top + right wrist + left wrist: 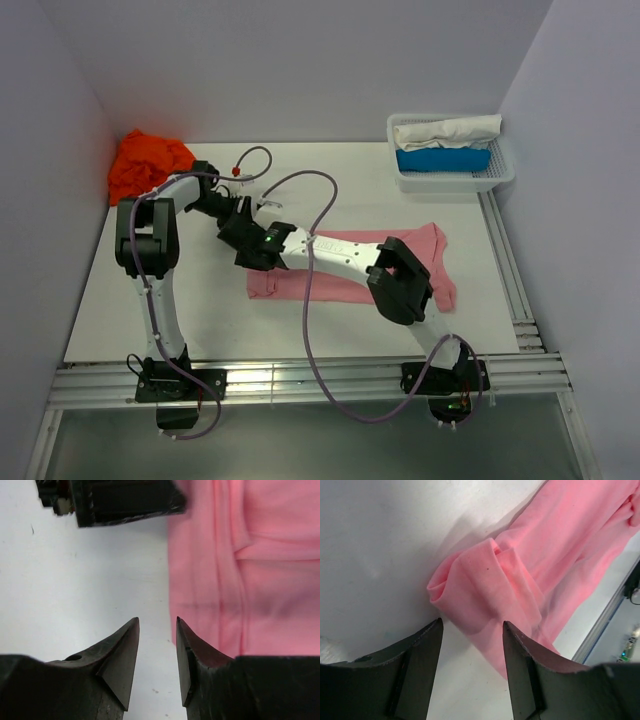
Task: Roll the t-shirts
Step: Roll the tshirt
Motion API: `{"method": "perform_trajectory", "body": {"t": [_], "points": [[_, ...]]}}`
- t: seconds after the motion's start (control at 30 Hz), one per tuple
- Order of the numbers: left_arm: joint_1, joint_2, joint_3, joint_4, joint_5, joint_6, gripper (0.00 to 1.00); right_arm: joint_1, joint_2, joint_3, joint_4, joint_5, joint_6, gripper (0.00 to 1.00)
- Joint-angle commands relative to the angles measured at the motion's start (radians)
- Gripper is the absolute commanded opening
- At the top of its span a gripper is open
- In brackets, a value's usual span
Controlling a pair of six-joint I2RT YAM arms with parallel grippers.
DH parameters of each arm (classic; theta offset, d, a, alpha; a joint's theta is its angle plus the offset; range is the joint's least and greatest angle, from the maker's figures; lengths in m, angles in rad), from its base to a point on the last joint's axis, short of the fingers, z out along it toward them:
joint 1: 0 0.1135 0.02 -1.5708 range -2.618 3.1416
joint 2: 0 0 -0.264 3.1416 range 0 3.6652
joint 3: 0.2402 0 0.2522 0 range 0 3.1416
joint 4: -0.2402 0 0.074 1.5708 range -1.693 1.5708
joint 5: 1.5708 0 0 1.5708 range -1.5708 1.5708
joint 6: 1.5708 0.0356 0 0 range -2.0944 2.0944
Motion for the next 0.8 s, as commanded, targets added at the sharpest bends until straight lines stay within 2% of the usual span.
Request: {"method": "perform_trajectory", "body": {"t": [0.0, 0.23, 0.37, 0.57, 0.77], "points": [[0.0, 0.033, 0.025, 0.019, 0.033, -0.008, 0.58, 0.015, 0.085, 0.085, -0.071, 0.027, -0.028, 0.44], [-0.01, 0.04, 0.019, 0.036, 0.026, -0.012, 0.51, 0.022, 0.181, 0.156, -0.094, 0.016, -0.038, 0.5], [-0.023, 0.043, 0.011, 0.057, 0.004, -0.031, 0.42, 0.034, 0.223, 0.216, -0.18, 0.03, -0.037, 0.52], [-0.041, 0.01, -0.015, 0.105, -0.074, -0.065, 0.27, 0.055, 0.256, 0.247, -0.216, 0.003, -0.044, 0.54], [-0.06, -0.021, -0.023, 0.119, -0.145, -0.08, 0.17, 0.077, 0.31, 0.328, -0.344, -0.013, -0.029, 0.55]]}}
